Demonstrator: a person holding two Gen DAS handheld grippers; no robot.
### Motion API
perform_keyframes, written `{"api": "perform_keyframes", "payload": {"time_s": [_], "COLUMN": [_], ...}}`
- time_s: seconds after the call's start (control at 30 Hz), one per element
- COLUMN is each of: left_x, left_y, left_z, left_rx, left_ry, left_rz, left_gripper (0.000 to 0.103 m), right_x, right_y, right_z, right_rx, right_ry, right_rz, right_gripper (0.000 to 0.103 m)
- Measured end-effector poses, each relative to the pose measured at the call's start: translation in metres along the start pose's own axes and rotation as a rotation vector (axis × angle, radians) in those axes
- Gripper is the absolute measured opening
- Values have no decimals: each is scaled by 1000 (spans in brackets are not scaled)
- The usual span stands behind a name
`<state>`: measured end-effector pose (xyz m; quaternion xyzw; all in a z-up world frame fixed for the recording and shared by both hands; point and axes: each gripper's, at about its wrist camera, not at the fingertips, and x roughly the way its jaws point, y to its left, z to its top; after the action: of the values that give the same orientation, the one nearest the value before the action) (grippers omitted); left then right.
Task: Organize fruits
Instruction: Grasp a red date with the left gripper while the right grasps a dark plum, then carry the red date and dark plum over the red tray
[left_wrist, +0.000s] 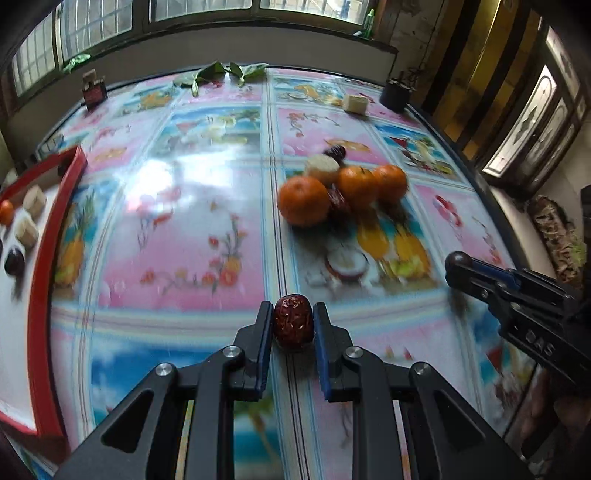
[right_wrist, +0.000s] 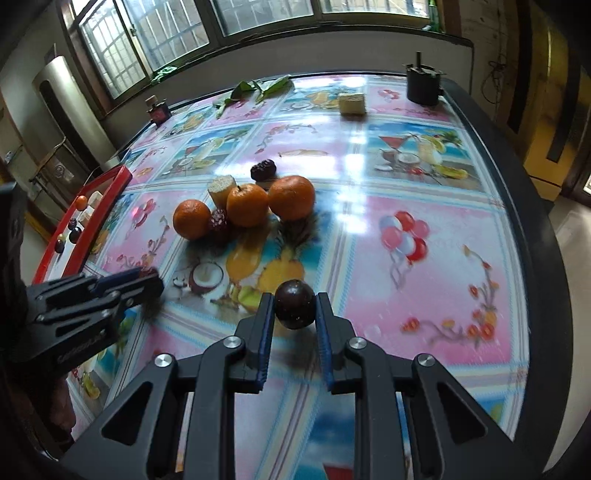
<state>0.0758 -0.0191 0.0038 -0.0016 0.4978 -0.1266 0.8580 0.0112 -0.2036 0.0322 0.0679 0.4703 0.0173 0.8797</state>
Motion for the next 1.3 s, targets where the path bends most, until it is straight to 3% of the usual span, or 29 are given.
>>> {"api": "perform_keyframes", "payload": {"time_s": [0.33, 0.63, 0.87, 0.97, 1.3], "left_x": [-33, -73, -103, -114, -112], "left_y": [2, 33, 100, 141, 253], "left_z": [-33, -40, -34, -31, -31], "left_rx": [-6, -44, -137, -178, -319], "left_ry": [-43, -104, -169, -201, -174], "left_rz": [35, 58, 130, 216, 370], "left_gripper": [20, 20, 20, 20, 20], "right_x": [-20, -19, -7, 1, 44], "right_y": [15, 71, 151, 187, 301], "right_z": [-35, -36, -6, 7, 33], "right_rx": [27, -35, -117, -165, -290], "right_ry": [33, 51, 33, 17, 35], "right_rz": [-43, -10, 84, 110, 213], "right_gripper": [24, 24, 24, 24, 24]}}
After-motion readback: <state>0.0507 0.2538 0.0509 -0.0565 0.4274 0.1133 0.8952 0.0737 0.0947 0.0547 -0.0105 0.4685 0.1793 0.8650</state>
